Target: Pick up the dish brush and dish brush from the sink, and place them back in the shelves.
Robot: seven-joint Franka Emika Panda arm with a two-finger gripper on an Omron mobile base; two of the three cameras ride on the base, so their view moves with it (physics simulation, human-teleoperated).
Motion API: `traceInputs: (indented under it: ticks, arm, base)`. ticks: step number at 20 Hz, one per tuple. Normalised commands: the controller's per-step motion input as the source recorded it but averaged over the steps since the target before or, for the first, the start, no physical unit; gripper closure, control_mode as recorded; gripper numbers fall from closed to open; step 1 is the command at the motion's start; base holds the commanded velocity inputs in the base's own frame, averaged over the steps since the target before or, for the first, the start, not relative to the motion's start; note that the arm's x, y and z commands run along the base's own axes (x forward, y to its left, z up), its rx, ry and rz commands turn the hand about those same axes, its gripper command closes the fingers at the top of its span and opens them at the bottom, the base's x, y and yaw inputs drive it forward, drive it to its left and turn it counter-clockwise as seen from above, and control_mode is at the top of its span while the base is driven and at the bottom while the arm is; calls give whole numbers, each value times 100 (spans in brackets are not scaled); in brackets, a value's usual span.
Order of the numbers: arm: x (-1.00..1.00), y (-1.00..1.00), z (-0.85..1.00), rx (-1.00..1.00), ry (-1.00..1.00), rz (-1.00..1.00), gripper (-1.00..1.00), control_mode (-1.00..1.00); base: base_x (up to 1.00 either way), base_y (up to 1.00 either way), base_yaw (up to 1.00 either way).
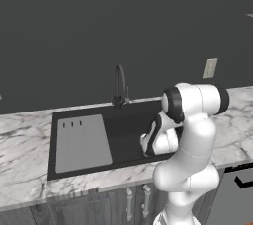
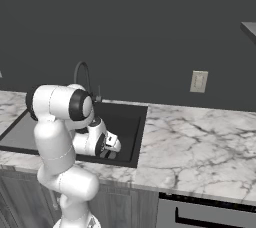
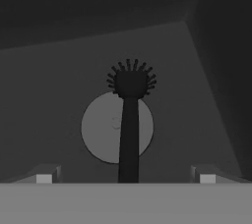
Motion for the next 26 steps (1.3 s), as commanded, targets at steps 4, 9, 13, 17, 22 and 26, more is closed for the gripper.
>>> traceInputs:
  ticks: [4,9,13,17,22,26]
  arm:
    - [11,-2,-25,0,0,0,-100,-100]
    - [10,-1,-20,0,0,0,-100,-100]
    - [9,0,-20,0,0,0,-100,-100]
    - [9,0,-18,0,0,0,-100,-100]
    - [8,0,-19,0,0,0,-100,-100]
    - [3,-4,-24,0,0,0,-100,-100]
  base:
    - [0,0,0]
    - [0,0,0]
    - [0,0,0]
    - [0,0,0]
    - [0,0,0]
    - [0,0,0]
